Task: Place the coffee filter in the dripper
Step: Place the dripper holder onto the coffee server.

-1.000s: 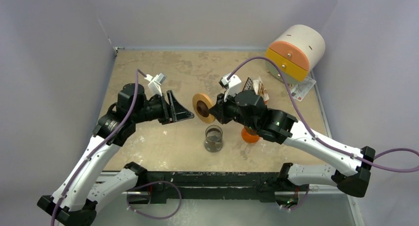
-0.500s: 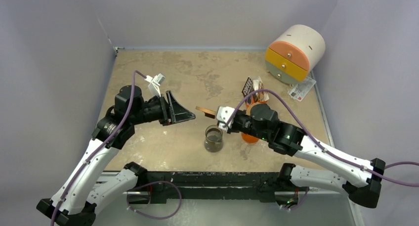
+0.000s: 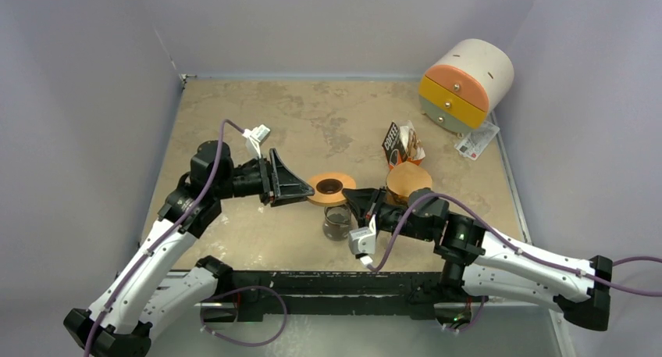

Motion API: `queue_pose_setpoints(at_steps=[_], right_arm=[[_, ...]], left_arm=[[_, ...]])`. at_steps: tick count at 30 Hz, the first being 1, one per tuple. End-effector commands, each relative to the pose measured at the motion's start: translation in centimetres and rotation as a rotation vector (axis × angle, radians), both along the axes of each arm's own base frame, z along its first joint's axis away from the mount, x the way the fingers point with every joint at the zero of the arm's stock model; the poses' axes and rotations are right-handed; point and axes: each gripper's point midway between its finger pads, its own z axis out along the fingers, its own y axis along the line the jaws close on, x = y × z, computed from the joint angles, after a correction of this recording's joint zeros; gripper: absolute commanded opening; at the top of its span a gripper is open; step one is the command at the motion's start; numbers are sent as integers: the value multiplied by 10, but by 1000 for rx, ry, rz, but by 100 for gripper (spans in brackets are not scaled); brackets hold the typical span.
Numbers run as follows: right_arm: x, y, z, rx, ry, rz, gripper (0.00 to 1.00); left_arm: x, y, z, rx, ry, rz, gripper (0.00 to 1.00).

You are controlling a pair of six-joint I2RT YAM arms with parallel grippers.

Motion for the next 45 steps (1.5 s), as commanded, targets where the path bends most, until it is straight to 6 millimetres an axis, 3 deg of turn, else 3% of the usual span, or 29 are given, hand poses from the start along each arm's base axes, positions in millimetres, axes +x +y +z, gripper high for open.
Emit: queue_pose_setpoints(at_steps=[1, 9, 21, 29, 41, 45], right_arm=[[-3, 2, 53, 115, -255, 14, 0], [-6, -1, 66, 112, -368, -18, 0], [-23, 2, 74, 176, -392, 20, 0], [-26, 1, 76, 202, -432, 2, 0], [-27, -10, 75, 229, -440, -23, 0], [-29, -8, 72, 228, -440, -18, 0]], left_arm=[[-8, -3, 14, -87, -8, -48, 57], [-7, 2, 15, -114, 7, -43, 57], [0, -1, 24, -223, 56, -46, 55], [0, -4, 31, -297, 57, -90, 37], [-2, -3, 33, -327, 73, -101, 19], [-1, -4, 32, -338, 81, -102, 4]])
